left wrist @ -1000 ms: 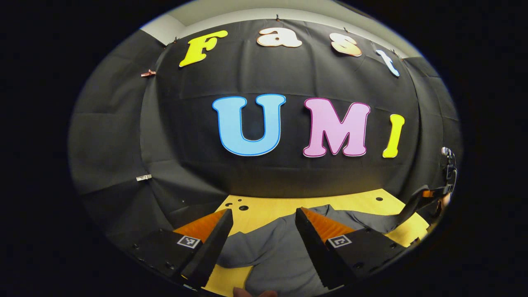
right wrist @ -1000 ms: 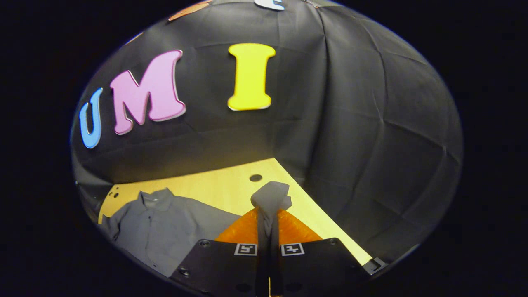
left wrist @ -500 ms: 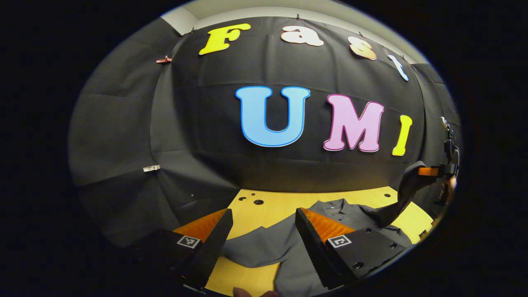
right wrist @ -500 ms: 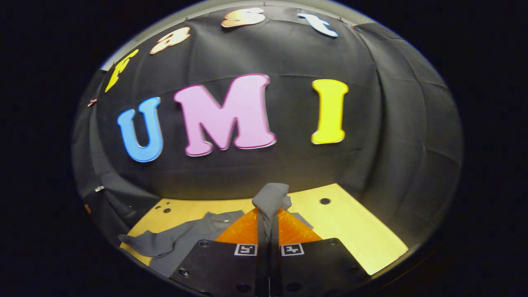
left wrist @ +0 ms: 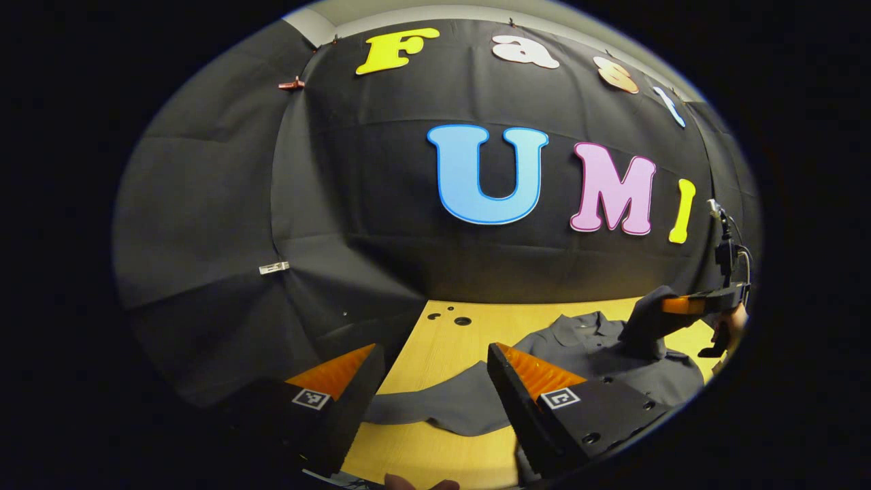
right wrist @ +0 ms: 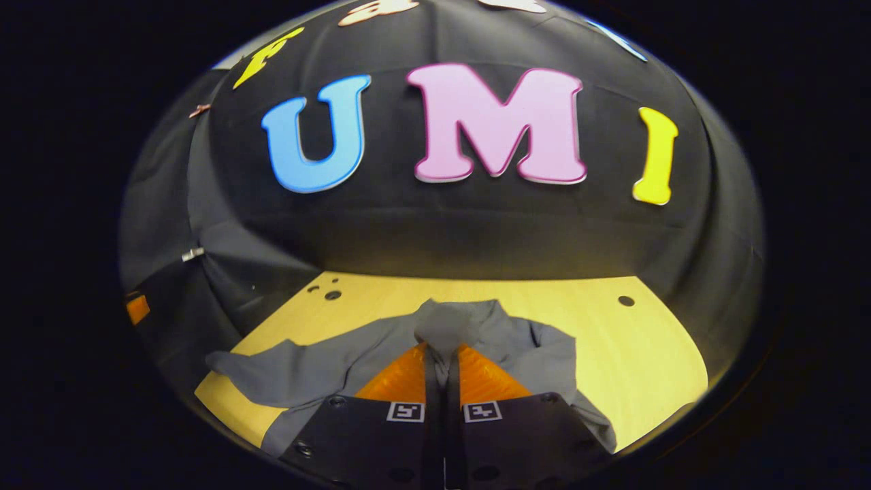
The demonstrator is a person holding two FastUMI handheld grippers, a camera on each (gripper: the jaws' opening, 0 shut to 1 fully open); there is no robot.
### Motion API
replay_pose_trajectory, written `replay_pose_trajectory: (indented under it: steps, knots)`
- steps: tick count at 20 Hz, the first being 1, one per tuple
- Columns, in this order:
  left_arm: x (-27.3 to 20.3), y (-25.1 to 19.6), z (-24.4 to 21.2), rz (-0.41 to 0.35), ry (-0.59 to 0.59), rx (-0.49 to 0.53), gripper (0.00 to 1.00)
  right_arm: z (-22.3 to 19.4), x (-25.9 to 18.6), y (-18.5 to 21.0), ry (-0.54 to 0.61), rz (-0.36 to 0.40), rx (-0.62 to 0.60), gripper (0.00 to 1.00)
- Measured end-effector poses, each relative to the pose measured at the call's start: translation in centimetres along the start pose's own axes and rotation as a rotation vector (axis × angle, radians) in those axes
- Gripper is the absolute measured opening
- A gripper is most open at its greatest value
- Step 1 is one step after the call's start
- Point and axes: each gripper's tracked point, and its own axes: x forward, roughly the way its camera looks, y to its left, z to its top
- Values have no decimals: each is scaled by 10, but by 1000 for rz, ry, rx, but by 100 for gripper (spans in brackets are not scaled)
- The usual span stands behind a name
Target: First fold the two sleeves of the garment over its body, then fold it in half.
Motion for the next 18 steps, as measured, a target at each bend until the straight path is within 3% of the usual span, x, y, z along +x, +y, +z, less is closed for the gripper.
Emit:
replay_pose_trajectory:
  steps: [4, 8, 12, 14, 17, 18]
  knots:
    - [10, 22, -22, -8, 31, 22, 96, -44, 29, 29, 98, -8, -9, 6]
    - [17, 39, -45, -6, 69, 12, 96, -87, 50, 56, 210, 17, 59, 9]
    - [26, 49, -57, -4, 74, 20, 96, -131, 57, 75, 335, 38, 95, 15]
    - [29, 52, -65, -4, 81, 29, 96, -145, 55, 94, 388, 92, 129, 19]
    - [36, 53, -78, -9, 100, 33, 96, -149, 41, 131, 411, 220, 157, 50]
    - [38, 52, -82, -13, 106, 34, 96, -148, 34, 143, 414, 264, 166, 39]
